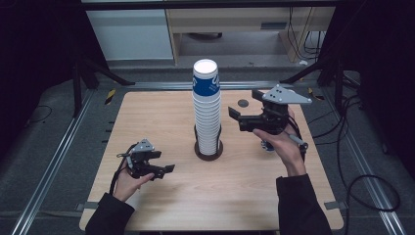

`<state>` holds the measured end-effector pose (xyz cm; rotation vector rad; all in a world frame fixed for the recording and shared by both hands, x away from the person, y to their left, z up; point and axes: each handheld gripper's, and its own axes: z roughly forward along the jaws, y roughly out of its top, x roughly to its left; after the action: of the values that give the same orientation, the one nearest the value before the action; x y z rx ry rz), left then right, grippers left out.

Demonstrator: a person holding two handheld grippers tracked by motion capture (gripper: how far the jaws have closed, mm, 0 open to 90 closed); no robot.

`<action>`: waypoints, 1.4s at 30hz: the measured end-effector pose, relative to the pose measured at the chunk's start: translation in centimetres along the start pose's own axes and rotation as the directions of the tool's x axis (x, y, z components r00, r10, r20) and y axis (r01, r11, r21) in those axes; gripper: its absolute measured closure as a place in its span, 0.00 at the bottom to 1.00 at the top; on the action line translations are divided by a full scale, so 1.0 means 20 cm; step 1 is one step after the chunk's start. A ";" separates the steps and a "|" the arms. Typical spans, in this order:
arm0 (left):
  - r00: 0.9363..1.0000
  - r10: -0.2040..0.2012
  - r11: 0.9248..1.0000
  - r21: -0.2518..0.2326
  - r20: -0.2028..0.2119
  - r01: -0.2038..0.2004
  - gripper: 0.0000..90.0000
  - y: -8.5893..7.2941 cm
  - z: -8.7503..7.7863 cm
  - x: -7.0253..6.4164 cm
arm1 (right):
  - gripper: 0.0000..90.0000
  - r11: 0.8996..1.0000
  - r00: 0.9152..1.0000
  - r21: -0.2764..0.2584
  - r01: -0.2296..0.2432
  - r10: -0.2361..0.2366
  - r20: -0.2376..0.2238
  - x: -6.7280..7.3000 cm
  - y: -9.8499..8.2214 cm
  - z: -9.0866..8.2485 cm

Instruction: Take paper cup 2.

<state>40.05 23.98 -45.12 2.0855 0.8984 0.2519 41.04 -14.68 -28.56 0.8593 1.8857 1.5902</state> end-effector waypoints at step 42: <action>1.000 -0.002 1.000 -0.009 -0.003 0.002 0.18 0.00 0.00 0.00 | 0.09 1.000 1.000 -0.007 -0.010 0.010 -0.012 0.14 0.12 0.49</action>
<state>40.06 24.01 -45.15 2.0761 0.8997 0.2580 46.73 -5.87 -27.79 0.8596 1.8863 1.6105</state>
